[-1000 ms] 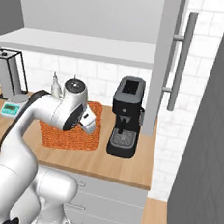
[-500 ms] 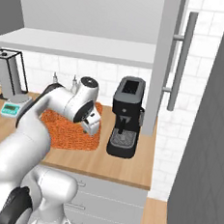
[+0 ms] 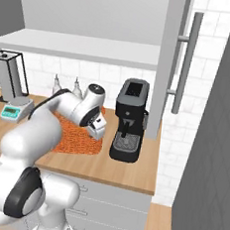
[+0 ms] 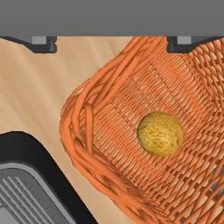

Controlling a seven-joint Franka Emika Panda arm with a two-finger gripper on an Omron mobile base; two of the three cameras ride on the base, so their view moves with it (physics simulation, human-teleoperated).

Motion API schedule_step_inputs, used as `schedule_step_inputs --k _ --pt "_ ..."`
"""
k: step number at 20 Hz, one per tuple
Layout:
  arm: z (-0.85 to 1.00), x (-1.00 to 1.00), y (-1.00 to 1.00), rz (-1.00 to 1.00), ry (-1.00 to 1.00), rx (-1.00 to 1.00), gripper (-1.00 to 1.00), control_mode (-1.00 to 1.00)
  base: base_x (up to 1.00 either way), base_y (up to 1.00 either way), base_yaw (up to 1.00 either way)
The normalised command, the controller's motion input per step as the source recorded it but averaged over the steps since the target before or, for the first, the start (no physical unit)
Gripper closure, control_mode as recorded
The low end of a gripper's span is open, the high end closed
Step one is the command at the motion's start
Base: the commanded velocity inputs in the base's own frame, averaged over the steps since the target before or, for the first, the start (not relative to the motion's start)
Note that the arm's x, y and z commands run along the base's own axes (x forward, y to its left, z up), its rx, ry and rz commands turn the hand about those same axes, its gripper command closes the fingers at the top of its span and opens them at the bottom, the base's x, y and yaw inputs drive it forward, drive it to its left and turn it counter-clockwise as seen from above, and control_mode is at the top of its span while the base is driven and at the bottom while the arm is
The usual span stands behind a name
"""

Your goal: Open the cabinet, pick up the bread from the cabinet and place it in the basket. Then move the basket to the dining counter.

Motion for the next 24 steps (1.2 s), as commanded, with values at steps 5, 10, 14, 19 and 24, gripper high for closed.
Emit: schedule_step_inputs --k 5,10,14,19,24 --pt "-0.22 0.35 0.02 0.0 0.03 0.0 -1.0 -1.0 0.0 0.0 0.0" --pt "-0.42 0.26 0.02 0.0 0.03 0.0 -1.0 -1.0 0.0 0.0 0.0" --pt "-0.62 0.01 0.12 0.0 0.02 0.0 1.0 -1.0 0.0 0.0 0.0" --pt "-0.62 -0.11 0.43 0.0 0.03 -0.07 1.0 -1.0 0.0 0.0 0.0" --pt "-0.51 -0.48 0.51 0.06 0.01 -0.12 1.0 -1.0 0.0 0.0 0.0"
